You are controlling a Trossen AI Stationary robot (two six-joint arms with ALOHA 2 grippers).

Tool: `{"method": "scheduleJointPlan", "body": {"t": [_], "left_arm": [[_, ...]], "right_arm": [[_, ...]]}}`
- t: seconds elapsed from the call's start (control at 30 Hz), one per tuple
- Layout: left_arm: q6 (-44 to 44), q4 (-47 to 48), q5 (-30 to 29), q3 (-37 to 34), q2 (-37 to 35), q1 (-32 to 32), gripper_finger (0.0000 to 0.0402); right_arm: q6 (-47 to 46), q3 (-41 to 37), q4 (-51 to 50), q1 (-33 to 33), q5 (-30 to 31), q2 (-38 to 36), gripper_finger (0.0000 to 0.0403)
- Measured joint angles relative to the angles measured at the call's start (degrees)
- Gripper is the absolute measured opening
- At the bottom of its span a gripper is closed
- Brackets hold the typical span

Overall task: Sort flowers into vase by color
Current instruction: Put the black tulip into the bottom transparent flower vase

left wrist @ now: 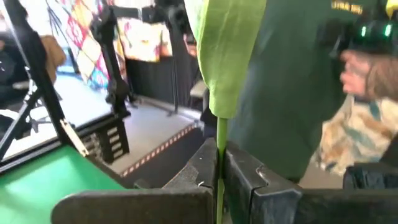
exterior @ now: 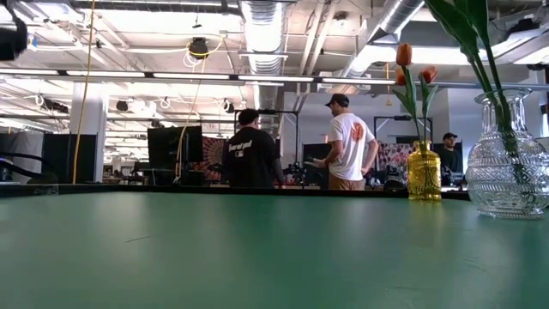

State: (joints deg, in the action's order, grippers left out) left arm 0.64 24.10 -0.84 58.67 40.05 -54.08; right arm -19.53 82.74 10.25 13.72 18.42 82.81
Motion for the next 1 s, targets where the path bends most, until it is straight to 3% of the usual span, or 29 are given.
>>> {"method": "scheduleJointPlan", "body": {"t": [0.37, 0.6, 1.0], "left_arm": [[2.6, -10.8, -2.8, -20.5, -13.5, 0.0, 0.0000], [0.5, -11.7, -5.1, -26.3, -16.4, 0.0, 0.0000], [-0.3, -10.0, -7.1, -29.1, -16.5, 0.0, 0.0000]], "right_arm": [[-0.8, 0.0, -2.8, -0.4, 4.9, 0.0, 0.0353], [-7.4, 0.0, -5.1, -1.5, 4.8, 0.0, 0.0353], [-9.0, 0.0, -8.8, 0.0, 4.4, 0.0, 0.0353]]}}
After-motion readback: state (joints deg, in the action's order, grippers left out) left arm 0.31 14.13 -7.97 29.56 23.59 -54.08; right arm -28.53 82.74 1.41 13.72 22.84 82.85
